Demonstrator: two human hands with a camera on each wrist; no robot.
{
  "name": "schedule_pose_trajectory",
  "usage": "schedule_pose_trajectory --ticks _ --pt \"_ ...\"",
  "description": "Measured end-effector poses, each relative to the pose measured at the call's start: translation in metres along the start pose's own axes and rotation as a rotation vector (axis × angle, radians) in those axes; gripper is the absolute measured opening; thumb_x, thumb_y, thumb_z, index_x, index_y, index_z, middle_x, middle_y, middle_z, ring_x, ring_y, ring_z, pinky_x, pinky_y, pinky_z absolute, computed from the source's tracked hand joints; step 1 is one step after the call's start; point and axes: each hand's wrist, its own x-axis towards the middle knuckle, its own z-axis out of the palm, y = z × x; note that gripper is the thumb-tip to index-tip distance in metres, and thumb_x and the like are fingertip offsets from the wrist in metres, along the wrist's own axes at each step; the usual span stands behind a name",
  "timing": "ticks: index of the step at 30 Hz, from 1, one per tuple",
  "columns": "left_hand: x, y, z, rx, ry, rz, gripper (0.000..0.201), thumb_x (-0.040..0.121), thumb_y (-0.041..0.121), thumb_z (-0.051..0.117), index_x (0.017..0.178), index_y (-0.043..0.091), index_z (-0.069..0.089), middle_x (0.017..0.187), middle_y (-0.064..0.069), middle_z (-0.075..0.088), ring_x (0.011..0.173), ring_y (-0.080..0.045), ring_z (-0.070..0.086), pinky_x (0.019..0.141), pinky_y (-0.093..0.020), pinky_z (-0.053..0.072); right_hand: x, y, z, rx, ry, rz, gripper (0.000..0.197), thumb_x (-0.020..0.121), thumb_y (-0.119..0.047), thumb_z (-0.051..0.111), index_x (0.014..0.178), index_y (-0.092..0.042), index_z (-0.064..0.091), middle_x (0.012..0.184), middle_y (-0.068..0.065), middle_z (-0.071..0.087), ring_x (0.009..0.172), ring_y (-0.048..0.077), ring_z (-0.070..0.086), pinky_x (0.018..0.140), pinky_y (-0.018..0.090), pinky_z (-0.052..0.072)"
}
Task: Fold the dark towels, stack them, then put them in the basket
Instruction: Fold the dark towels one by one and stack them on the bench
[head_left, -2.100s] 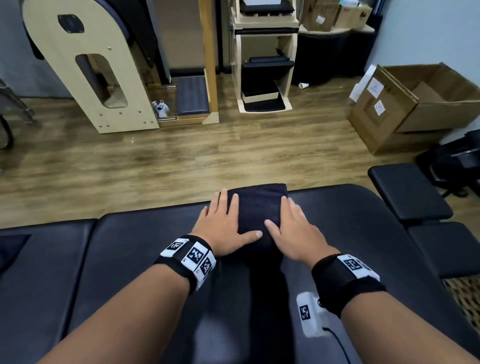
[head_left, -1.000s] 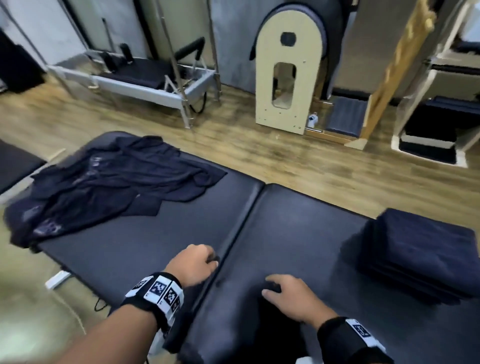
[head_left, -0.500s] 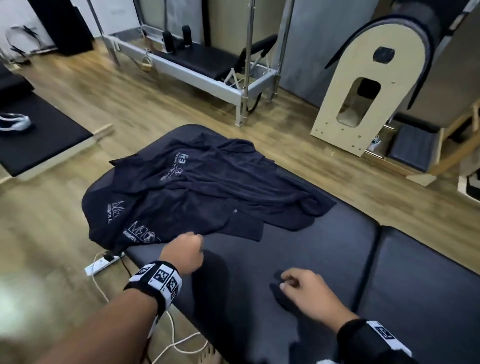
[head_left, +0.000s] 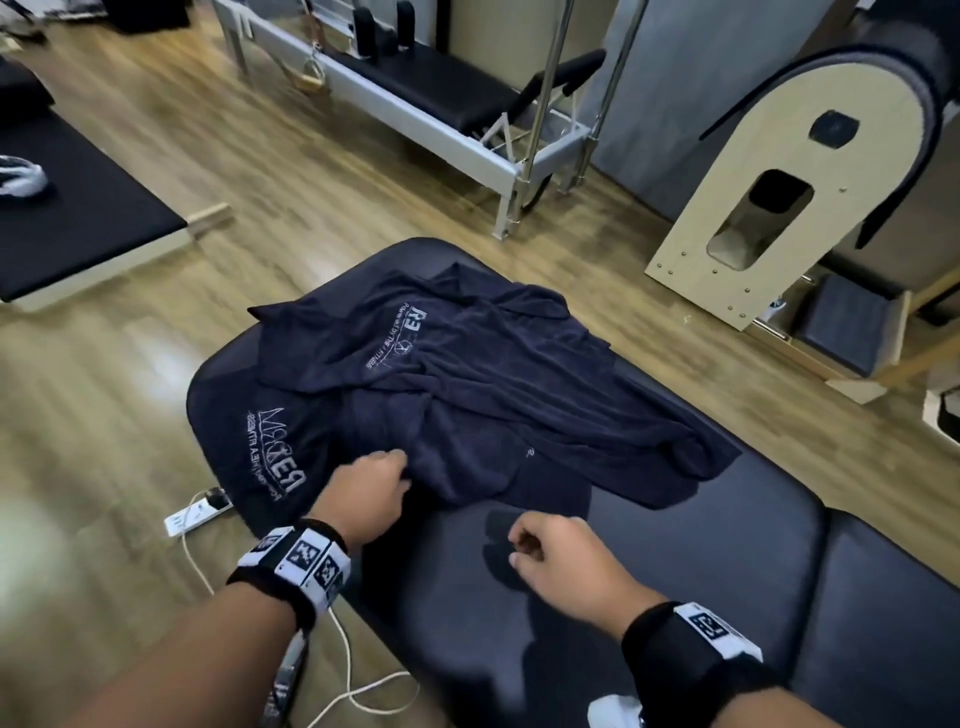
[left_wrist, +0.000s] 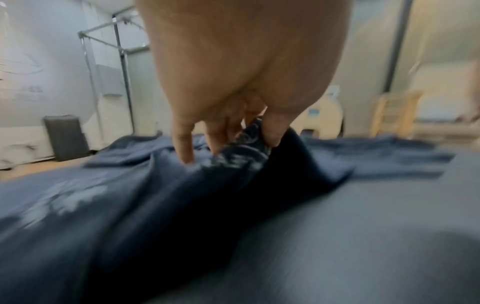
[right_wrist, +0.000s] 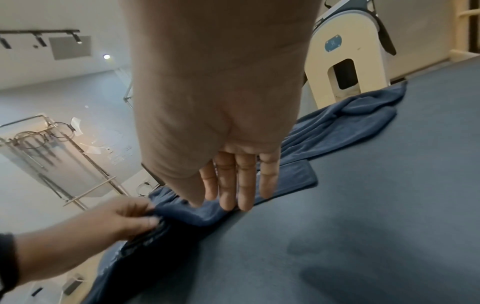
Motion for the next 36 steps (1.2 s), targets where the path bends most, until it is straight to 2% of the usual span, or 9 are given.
schedule_pose_trajectory --ticks 3,6,14,19,23,26,29,32,36 --pt "-0.015 0.028 -0.017 -0.368 -0.043 0.134 0.015 0.094 0.028 0.060 0.086 0.018 0.053 0.089 -0.009 0.071 0.091 -0.033 0.066 0.077 -0.041 0.051 0.009 -0.017 0.004 0.047 0.055 -0.098 0.061 0.089 -0.029 0.070 0.144 -0.031 0.045 0.139 -0.018 0.042 0.104 0.003 0.057 0.098 0.021 0.047" --pt "-0.028 0.054 -0.028 -0.517 -0.030 0.261 0.016 0.095 0.024 0.059 0.080 0.017 0.058 0.081 -0.001 0.069 0.081 -0.019 0.065 0.075 -0.038 0.050 0.014 -0.038 0.006 0.060 0.079 -0.203 0.078 0.085 -0.025 0.072 0.151 -0.034 0.031 0.149 -0.021 0.029 0.125 0.001 0.046 0.107 0.023 0.040" --pt "-0.053 0.060 -0.029 -0.815 -0.144 0.168 0.043 0.060 0.039 0.082 0.093 0.035 0.056 0.086 0.009 0.065 0.078 -0.006 0.062 0.078 -0.029 0.051 -0.003 -0.053 -0.013 -0.035 0.280 -0.082 0.010 0.078 -0.022 0.061 0.086 -0.018 0.056 0.087 -0.004 0.062 0.079 0.021 0.060 0.072 0.041 0.052" --pt "-0.049 0.051 -0.044 -0.520 -0.171 0.199 0.025 0.069 0.028 0.075 0.088 0.025 0.060 0.085 0.010 0.070 0.081 -0.003 0.065 0.079 -0.035 0.055 -0.022 -0.055 -0.040 0.237 0.375 0.047 0.017 0.082 -0.025 0.061 0.075 -0.011 0.055 0.065 0.002 0.066 0.059 0.024 0.065 0.054 0.043 0.055" --pt "-0.049 0.060 -0.077 -0.943 -0.241 0.270 0.016 0.083 0.000 0.075 0.093 0.009 0.066 0.082 0.001 0.071 0.075 -0.007 0.064 0.064 -0.021 0.051 -0.037 -0.037 -0.080 0.616 0.273 0.137 0.030 0.090 -0.029 0.063 0.089 0.001 0.065 0.066 0.008 0.062 0.042 0.023 0.046 0.037 0.029 0.037" --pt "-0.049 0.086 -0.101 -1.162 -0.231 0.260 0.018 0.087 -0.003 0.070 0.105 -0.002 0.068 0.095 -0.015 0.075 0.082 -0.019 0.068 0.073 -0.028 0.057 -0.045 -0.012 -0.102 0.439 0.296 0.275 0.037 0.088 -0.042 0.066 0.090 -0.005 0.065 0.068 0.003 0.063 0.043 0.021 0.053 0.042 0.026 0.040" --pt "-0.045 0.123 -0.112 -1.162 -0.255 0.281 0.014 0.091 0.004 0.069 0.104 0.000 0.071 0.096 -0.022 0.075 0.079 -0.025 0.069 0.069 -0.036 0.059 -0.057 -0.005 -0.106 0.065 0.503 0.259 0.028 0.087 -0.046 0.070 0.107 -0.026 0.066 0.094 -0.012 0.070 0.081 0.009 0.069 0.074 0.025 0.051" --pt "-0.037 0.158 -0.115 -1.160 -0.288 0.311 0.015 0.092 0.008 0.070 0.105 0.002 0.072 0.092 -0.020 0.074 0.073 -0.022 0.068 0.062 -0.032 0.058 -0.071 -0.016 -0.095 0.368 0.439 -0.080 0.037 0.081 -0.037 0.080 0.113 -0.035 0.061 0.106 -0.012 0.067 0.082 0.007 0.069 0.075 0.025 0.054" --pt "-0.028 0.183 -0.117 -1.024 -0.307 0.418 0.049 0.070 0.017 0.086 0.116 0.015 0.071 0.103 -0.005 0.077 0.095 -0.017 0.072 0.090 -0.033 0.055 -0.078 -0.012 -0.086 0.440 0.522 -0.129 0.037 0.073 -0.039 0.082 0.101 -0.037 0.058 0.098 -0.008 0.070 0.085 0.014 0.069 0.079 0.039 0.057"
